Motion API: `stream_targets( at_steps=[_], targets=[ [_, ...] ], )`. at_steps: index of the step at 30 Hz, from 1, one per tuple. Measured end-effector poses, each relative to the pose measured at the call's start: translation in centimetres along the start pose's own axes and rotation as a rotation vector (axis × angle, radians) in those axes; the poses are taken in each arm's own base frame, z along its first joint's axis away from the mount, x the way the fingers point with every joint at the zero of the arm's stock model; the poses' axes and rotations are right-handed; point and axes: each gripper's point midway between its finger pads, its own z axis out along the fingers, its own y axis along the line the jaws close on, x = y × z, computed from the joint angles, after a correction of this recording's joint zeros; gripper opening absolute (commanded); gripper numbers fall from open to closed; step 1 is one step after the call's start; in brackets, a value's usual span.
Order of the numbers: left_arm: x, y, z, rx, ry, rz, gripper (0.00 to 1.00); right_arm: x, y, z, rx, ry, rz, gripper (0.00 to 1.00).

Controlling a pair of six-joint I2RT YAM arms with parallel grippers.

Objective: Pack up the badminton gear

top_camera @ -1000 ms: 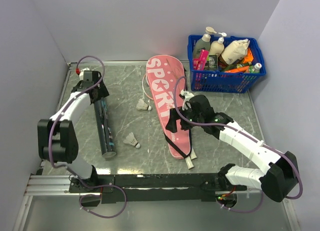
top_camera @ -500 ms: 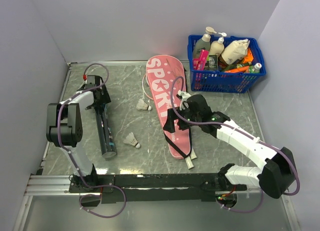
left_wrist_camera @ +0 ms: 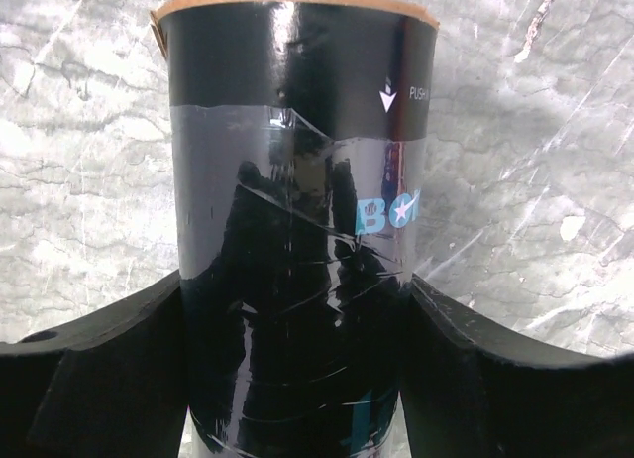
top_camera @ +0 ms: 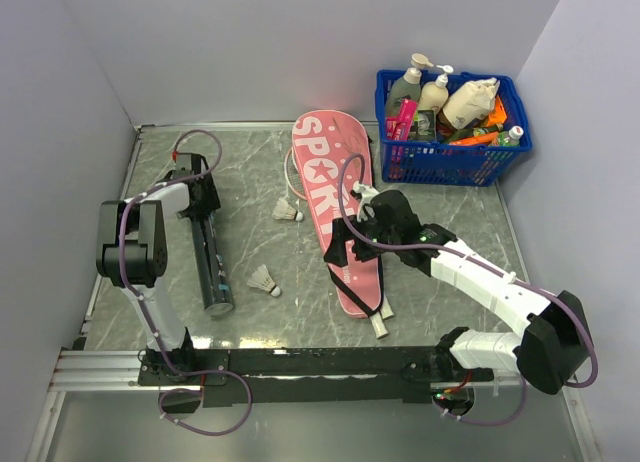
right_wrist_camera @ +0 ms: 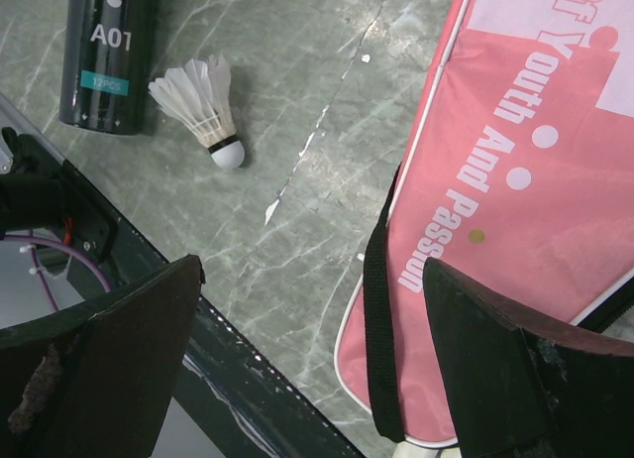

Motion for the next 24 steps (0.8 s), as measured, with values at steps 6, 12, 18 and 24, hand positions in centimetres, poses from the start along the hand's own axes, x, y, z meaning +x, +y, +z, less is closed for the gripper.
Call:
stream_targets(
  at_steps=[6, 12, 18, 24],
  targets=[
    [0.0, -0.1, 0.0, 0.007, 0.001, 0.004, 0.28, 0.1, 0.2, 0.0, -0.003, 0.001, 0.002, 1.0],
    [0.0, -1.3, -1.5, 0.007, -0.009, 0.05, 0.18, 0.5, 0.1, -0.1, 0.004, 0.02, 0.006, 1.0],
    [-2.3, -4.9, -7.3, 0.075, -0.128, 0.134, 0.12, -0.5, 0.9, -1.6, 0.012, 0.02, 0.004, 1.0],
    [-4.7, -8.5, -15.5, 0.179, -0.303, 0.231, 0.11, -3.9, 3.1, -5.8, 0.003, -0.079, -0.026, 1.0]
  ],
)
